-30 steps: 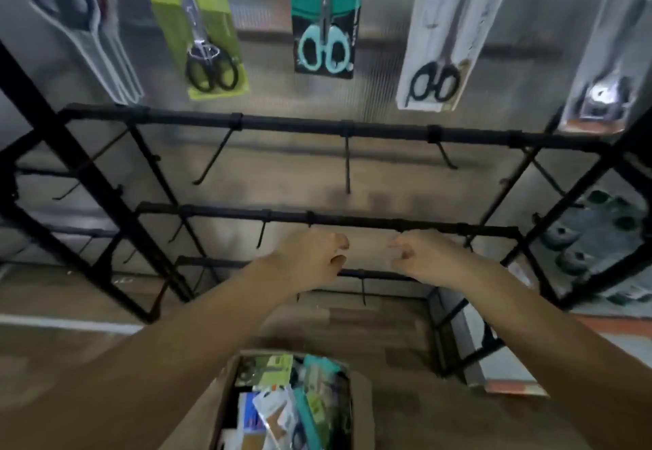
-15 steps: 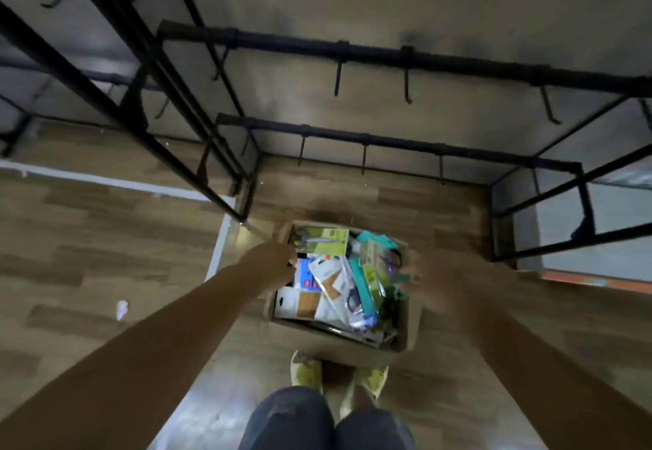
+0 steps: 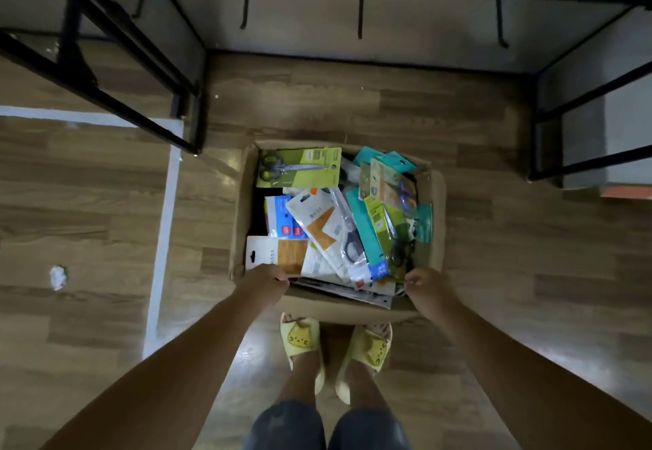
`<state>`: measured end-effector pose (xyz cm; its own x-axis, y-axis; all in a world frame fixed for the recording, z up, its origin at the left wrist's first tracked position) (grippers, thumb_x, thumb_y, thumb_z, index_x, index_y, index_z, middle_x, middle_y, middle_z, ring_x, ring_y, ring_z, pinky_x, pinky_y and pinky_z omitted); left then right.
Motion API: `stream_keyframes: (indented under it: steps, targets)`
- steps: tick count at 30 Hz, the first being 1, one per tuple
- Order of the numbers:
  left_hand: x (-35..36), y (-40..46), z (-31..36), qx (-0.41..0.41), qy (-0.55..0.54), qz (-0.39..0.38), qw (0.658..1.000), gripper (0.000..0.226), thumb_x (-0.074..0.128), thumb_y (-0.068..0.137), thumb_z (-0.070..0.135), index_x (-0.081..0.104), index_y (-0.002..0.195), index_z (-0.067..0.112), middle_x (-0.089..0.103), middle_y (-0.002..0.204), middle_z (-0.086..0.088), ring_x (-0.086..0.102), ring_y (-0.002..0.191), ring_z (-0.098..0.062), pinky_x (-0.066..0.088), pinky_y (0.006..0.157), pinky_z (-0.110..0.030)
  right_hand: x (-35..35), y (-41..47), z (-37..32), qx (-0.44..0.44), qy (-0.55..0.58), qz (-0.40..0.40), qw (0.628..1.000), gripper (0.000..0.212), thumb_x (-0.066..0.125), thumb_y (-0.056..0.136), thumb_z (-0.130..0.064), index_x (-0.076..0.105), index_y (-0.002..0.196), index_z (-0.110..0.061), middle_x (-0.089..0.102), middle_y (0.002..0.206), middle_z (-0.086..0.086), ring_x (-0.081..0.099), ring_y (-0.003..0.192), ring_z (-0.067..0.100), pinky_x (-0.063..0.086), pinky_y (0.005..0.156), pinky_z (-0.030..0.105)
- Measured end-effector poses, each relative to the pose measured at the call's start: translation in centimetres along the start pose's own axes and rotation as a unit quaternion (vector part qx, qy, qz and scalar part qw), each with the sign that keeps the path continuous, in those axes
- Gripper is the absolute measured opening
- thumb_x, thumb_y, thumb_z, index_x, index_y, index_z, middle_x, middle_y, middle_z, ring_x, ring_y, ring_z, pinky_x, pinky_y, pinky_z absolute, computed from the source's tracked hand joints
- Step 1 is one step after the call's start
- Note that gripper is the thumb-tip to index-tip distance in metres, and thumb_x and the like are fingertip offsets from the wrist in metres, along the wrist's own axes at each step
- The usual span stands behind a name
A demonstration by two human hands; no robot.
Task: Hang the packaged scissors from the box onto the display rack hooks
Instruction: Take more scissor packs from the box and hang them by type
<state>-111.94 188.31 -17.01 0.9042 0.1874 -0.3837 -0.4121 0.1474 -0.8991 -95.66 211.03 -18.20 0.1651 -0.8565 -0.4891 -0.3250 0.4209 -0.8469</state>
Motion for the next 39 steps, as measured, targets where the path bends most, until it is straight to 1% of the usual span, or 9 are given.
stream_keyframes:
  steps: [6, 9, 13, 17, 22, 28, 32, 36, 39]
  targets:
    - [5.6, 6.2, 3.2, 0.035, -0.115, 0.037, 0.992, 0.037, 0.056, 0.092, 0.014, 0.052, 0.129, 0.013, 0.058, 0.122, -0.008, 0.054, 0.095, -0.015, 0.04, 0.066, -0.021, -2.0, 5.7, -1.3, -0.096, 0.015, 0.151, 0.984, 0.039, 0.044, 0.091, -0.003, 0.054, 0.128, -0.01, 0.056, 0.125, 0.015, 0.055, 0.109, 0.029, 0.046, 0.088, 0.031]
    - [6.8, 8.9, 5.5, 0.033, -0.227, 0.069, 0.971, 0.049, 0.06, 0.09, 0.015, 0.043, 0.136, 0.016, 0.055, 0.124, -0.007, 0.052, 0.083, -0.012, 0.037, 0.056, -0.018, -4.2, 8.7, -3.8, -0.16, 0.079, 0.199, 0.964, 0.046, 0.04, 0.09, 0.004, 0.049, 0.133, -0.013, 0.055, 0.125, 0.011, 0.054, 0.11, 0.024, 0.042, 0.085, 0.024]
    - [8.6, 11.2, 7.6, 0.024, -0.332, 0.094, 0.938, 0.045, 0.065, 0.088, 0.021, 0.047, 0.128, 0.013, 0.057, 0.11, 0.001, 0.05, 0.097, -0.015, 0.039, 0.07, -0.02, -6.6, 13.5, -6.1, -0.182, 0.071, 0.209, 0.958, 0.033, 0.048, 0.088, 0.002, 0.059, 0.116, -0.011, 0.05, 0.103, 0.0, 0.044, 0.097, 0.011, 0.029, 0.085, 0.011]
    - [9.9, 12.4, 8.5, 0.061, -0.351, 0.103, 0.929, 0.016, 0.066, 0.087, 0.027, 0.055, 0.08, 0.019, 0.063, 0.079, 0.007, 0.06, 0.078, -0.011, 0.045, 0.057, -0.015, -6.2, 18.2, -6.3, -0.159, -0.055, 0.083, 0.982, 0.032, 0.052, 0.09, -0.004, 0.05, 0.121, -0.006, 0.052, 0.11, 0.012, 0.051, 0.105, 0.026, 0.041, 0.083, 0.028]
    - [10.6, 12.6, 9.1, 0.094, -0.378, 0.113, 0.914, 0.026, 0.069, 0.083, 0.03, 0.064, 0.089, 0.006, 0.068, 0.079, 0.001, 0.064, 0.071, -0.009, 0.047, 0.053, -0.011, -3.6, 19.8, -5.8, -0.174, -0.154, -0.025, 0.972, 0.1, 0.072, 0.078, -0.037, 0.007, 0.15, -0.016, 0.029, 0.138, 0.012, 0.042, 0.122, 0.031, 0.04, 0.099, 0.037]
    - [11.5, 12.2, 9.1, 0.078, -0.28, 0.173, 0.941, 0.049, 0.072, 0.076, 0.047, 0.062, 0.113, 0.017, 0.053, 0.118, 0.001, 0.051, 0.115, -0.02, 0.048, 0.095, -0.043, -1.3, 19.6, -3.9, -0.155, -0.196, 0.008, 0.968, 0.101, 0.077, 0.061, -0.058, 0.027, 0.14, -0.02, 0.038, 0.14, 0.009, 0.038, 0.128, 0.027, 0.036, 0.102, 0.042]
    - [10.9, 12.0, 10.2, 0.121, -0.233, 0.231, 0.937, 0.047, 0.076, 0.075, 0.038, 0.061, 0.114, 0.015, 0.042, 0.117, 0.002, 0.041, 0.113, -0.018, 0.037, 0.089, -0.028, -2.2, 20.1, -3.9, -0.16, -0.137, -0.004, 0.978, 0.096, 0.085, 0.057, -0.044, 0.035, 0.135, -0.016, 0.011, 0.151, 0.007, 0.019, 0.137, 0.03, 0.024, 0.11, 0.046]
    - [10.5, 11.6, 12.1, 0.174, -0.161, 0.27, 0.933, 0.048, 0.077, 0.075, 0.026, 0.063, 0.117, 0.008, 0.041, 0.134, -0.005, 0.035, 0.119, -0.02, 0.026, 0.087, -0.015, -2.9, 20.9, -4.1, -0.146, 0.007, -0.064, 0.987, 0.125, 0.088, 0.056, -0.022, 0.004, 0.148, -0.02, 0.021, 0.152, 0.005, 0.024, 0.139, 0.027, 0.025, 0.113, 0.047]
    - [11.4, 11.7, 11.9, 0.152, -0.216, 0.223, 0.938, 0.031, 0.077, 0.076, 0.022, 0.064, 0.101, 0.01, 0.053, 0.12, -0.007, 0.051, 0.099, -0.015, 0.036, 0.07, -0.013, -2.4, 20.8, -3.9, -0.137, -0.005, -0.099, 0.986, 0.129, 0.088, 0.057, -0.024, -0.003, 0.149, -0.027, 0.023, 0.153, 0.004, 0.025, 0.139, 0.027, 0.026, 0.111, 0.045]
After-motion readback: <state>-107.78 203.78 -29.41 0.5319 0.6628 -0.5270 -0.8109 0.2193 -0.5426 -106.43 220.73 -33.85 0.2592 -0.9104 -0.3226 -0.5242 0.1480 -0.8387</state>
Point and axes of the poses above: each hand's wrist, its own y-axis towards the middle knuckle, its own x-axis out of the palm, z = x × y, the point moved 7 cm from there along y, towards the middle knuckle
